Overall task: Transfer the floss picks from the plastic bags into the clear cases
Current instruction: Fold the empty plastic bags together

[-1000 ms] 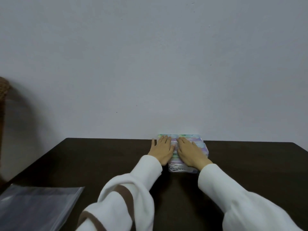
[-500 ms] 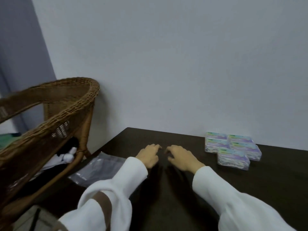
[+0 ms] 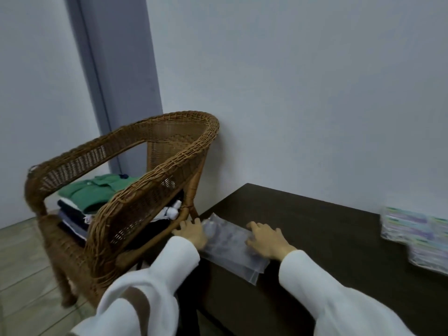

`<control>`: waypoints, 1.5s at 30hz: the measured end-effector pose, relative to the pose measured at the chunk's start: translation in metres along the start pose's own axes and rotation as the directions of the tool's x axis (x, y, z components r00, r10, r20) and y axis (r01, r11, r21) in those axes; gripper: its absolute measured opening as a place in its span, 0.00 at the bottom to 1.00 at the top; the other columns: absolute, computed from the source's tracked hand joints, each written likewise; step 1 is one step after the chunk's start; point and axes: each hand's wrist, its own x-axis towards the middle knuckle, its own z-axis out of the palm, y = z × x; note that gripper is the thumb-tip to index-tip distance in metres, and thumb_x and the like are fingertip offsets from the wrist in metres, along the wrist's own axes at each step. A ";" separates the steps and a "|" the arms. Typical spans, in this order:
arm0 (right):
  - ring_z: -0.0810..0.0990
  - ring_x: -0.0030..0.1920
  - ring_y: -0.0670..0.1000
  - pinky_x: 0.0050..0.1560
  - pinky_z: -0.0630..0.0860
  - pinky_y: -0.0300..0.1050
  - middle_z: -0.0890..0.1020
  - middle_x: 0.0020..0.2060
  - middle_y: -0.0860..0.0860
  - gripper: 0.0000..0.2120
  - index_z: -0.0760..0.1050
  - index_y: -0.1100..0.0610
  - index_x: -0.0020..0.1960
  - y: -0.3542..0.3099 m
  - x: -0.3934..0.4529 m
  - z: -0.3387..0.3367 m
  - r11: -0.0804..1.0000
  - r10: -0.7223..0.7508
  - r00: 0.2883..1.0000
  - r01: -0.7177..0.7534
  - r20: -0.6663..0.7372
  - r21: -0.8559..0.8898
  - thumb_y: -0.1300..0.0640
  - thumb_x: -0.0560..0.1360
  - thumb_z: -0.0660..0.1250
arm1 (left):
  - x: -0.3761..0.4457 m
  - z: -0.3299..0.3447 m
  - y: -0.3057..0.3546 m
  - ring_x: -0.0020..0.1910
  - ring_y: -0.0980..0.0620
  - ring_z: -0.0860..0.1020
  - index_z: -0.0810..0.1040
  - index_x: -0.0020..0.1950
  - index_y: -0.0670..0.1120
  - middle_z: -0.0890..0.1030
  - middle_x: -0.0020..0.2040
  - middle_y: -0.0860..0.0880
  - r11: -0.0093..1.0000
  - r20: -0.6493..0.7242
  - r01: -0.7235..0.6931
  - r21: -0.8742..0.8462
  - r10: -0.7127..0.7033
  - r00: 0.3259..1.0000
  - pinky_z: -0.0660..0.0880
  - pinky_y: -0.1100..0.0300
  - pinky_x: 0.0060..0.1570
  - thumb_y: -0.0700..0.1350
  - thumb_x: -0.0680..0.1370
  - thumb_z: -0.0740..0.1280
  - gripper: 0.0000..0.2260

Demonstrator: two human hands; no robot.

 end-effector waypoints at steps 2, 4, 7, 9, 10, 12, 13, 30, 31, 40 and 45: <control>0.66 0.68 0.56 0.69 0.57 0.59 0.67 0.68 0.55 0.22 0.60 0.55 0.71 -0.005 0.007 0.002 0.999 0.012 1.000 -0.013 -0.018 -0.030 0.49 0.79 0.56 | 0.000 0.003 -0.009 0.74 0.41 0.56 0.57 0.75 0.45 0.58 0.75 0.41 0.997 0.045 0.051 -0.065 -0.048 0.998 0.58 0.46 0.71 0.50 0.81 0.56 0.23; 0.66 0.67 0.56 0.69 0.58 0.59 0.69 0.67 0.55 0.22 0.63 0.56 0.69 -0.007 0.013 0.004 0.999 0.031 0.999 -0.032 -0.027 -0.028 0.48 0.79 0.56 | 0.000 0.004 -0.013 0.73 0.42 0.58 0.59 0.74 0.45 0.59 0.74 0.41 0.985 0.048 0.053 -0.164 -0.045 0.998 0.59 0.46 0.70 0.48 0.80 0.58 0.23; 0.69 0.64 0.55 0.68 0.62 0.57 0.72 0.63 0.54 0.19 0.70 0.56 0.63 -0.011 0.018 0.004 0.997 0.054 0.999 -0.054 -0.006 0.046 0.47 0.78 0.58 | -0.002 0.004 -0.015 0.71 0.43 0.64 0.63 0.72 0.45 0.64 0.72 0.42 0.943 -0.021 0.029 -0.332 -0.038 0.999 0.64 0.48 0.68 0.46 0.79 0.62 0.22; 0.72 0.60 0.54 0.64 0.67 0.53 0.72 0.59 0.54 0.16 0.71 0.57 0.59 -0.014 0.019 0.004 0.986 0.061 0.998 -0.061 0.007 0.154 0.47 0.77 0.61 | -0.004 0.003 -0.017 0.68 0.44 0.68 0.66 0.71 0.45 0.68 0.70 0.44 0.885 -0.062 -0.010 -0.465 -0.021 0.998 0.67 0.51 0.67 0.40 0.77 0.64 0.22; 0.73 0.57 0.54 0.61 0.70 0.51 0.72 0.57 0.54 0.15 0.71 0.57 0.58 -0.015 0.020 0.004 0.974 0.056 0.998 -0.058 0.017 0.217 0.49 0.76 0.62 | -0.006 0.003 -0.019 0.66 0.44 0.70 0.68 0.69 0.45 0.70 0.68 0.44 0.845 -0.094 -0.032 -0.534 -0.022 0.995 0.68 0.52 0.66 0.37 0.77 0.63 0.21; 0.75 0.53 0.53 0.55 0.73 0.48 0.74 0.53 0.53 0.12 0.68 0.56 0.55 -0.018 0.018 0.004 0.942 0.037 0.999 -0.042 0.021 0.334 0.51 0.76 0.63 | -0.008 -0.001 -0.022 0.61 0.45 0.74 0.72 0.65 0.43 0.75 0.63 0.43 0.744 -0.152 -0.085 -0.663 -0.023 0.988 0.71 0.55 0.62 0.32 0.75 0.61 0.19; 0.76 0.52 0.53 0.54 0.73 0.48 0.74 0.52 0.53 0.13 0.66 0.55 0.56 -0.019 0.017 0.003 0.922 0.029 0.999 -0.037 0.027 0.386 0.52 0.75 0.63 | -0.008 -0.003 -0.023 0.58 0.47 0.76 0.74 0.63 0.42 0.77 0.60 0.43 0.680 -0.169 -0.109 -0.725 -0.023 0.985 0.73 0.59 0.57 0.30 0.75 0.61 0.19; 0.76 0.49 0.54 0.55 0.76 0.50 0.76 0.52 0.59 0.12 0.68 0.63 0.59 -0.005 0.011 -0.019 0.364 0.011 0.999 -0.038 0.036 0.931 0.68 0.77 0.55 | -0.024 -0.012 -0.006 0.40 0.55 0.79 0.75 0.54 0.43 0.80 0.42 0.49 0.128 0.072 0.053 -0.990 0.147 0.986 0.76 0.65 0.34 0.33 0.78 0.61 0.08; 0.77 0.52 0.55 0.56 0.77 0.53 0.76 0.55 0.59 0.15 0.67 0.62 0.62 -0.002 0.009 -0.018 0.350 -0.037 0.997 -0.056 0.074 0.935 0.69 0.77 0.54 | -0.024 -0.013 -0.005 0.36 0.56 0.79 0.76 0.53 0.43 0.81 0.39 0.50 0.113 0.041 0.027 -0.993 0.122 0.992 0.76 0.66 0.33 0.33 0.79 0.60 0.08; 0.79 0.45 0.49 0.41 0.78 0.39 0.78 0.51 0.53 0.15 0.73 0.56 0.57 -0.007 -0.006 -0.023 0.299 -0.155 0.988 0.024 0.023 0.954 0.70 0.78 0.55 | -0.029 -0.029 -0.019 0.31 0.60 0.79 0.78 0.45 0.41 0.82 0.33 0.54 0.133 -0.194 -0.200 -0.971 0.053 0.979 0.75 0.71 0.36 0.29 0.76 0.64 0.08; 0.81 0.40 0.49 0.35 0.78 0.38 0.79 0.46 0.54 0.10 0.74 0.57 0.47 -0.012 -0.011 -0.025 0.218 -0.174 0.985 0.036 0.003 0.975 0.67 0.78 0.56 | -0.041 -0.035 -0.023 0.37 0.52 0.81 0.80 0.47 0.32 0.82 0.38 0.44 0.116 -0.287 -0.289 -0.950 0.037 0.957 0.77 0.62 0.41 0.27 0.73 0.64 0.07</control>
